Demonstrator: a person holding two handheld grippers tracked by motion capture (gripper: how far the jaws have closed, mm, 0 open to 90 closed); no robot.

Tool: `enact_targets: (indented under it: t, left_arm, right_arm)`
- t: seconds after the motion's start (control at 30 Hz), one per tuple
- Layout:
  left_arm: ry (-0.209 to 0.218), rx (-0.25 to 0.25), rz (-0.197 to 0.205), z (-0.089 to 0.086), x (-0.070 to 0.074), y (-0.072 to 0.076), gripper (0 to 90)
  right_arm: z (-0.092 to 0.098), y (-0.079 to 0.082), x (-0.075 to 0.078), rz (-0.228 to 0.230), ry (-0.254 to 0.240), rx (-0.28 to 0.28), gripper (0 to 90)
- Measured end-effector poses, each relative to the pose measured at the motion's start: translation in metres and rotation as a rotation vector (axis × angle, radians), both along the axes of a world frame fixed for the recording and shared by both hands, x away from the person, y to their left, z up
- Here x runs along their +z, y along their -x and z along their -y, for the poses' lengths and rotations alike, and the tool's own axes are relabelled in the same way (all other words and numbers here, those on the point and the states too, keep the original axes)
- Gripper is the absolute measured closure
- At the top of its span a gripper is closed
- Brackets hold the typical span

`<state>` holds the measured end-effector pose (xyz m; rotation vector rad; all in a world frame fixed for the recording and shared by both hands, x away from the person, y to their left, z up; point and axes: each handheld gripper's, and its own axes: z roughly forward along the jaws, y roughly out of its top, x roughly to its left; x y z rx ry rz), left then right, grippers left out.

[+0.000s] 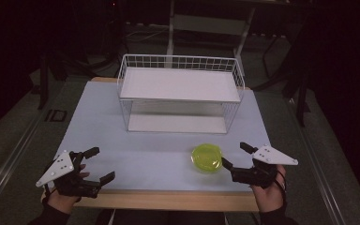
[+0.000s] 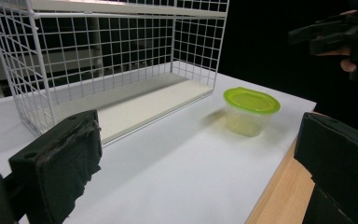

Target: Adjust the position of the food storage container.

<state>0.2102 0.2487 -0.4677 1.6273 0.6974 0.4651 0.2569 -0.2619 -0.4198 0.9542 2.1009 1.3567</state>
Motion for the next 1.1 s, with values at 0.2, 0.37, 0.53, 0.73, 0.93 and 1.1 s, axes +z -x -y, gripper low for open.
enact_targets:
  t: [0.2,0.37,0.53,0.73,0.93,1.1]
  left_arm:
    - [0.005,0.0,0.002,0.0,0.0,0.0,1.7]
    - [0.002,-0.001,0.006,0.0,0.0,0.0,1.7]
    - [0.004,-0.001,0.006,0.0,0.0,0.0,1.7]
    - [-0.001,-0.004,0.008,0.0,0.0,0.001,1.7]
    - [-0.005,-0.006,0.009,0.001,0.0,0.0,1.7]
    - [-0.002,-0.007,0.008,0.0,0.0,0.0,1.7]
  right_arm:
    - [-0.001,-0.017,0.001,-0.032,0.013,-0.052,14.2]
    - [0.002,-0.029,-0.005,-0.062,0.05,-0.096,31.3]
    - [0.009,-0.042,-0.019,-0.121,0.104,-0.137,54.3]
    - [0.016,-0.054,-0.043,-0.239,0.124,-0.147,79.7]
    - [0.016,-0.06,-0.062,-0.311,0.166,-0.145,90.0]
    - [0.011,-0.066,-0.076,-0.358,0.198,-0.137,90.0]
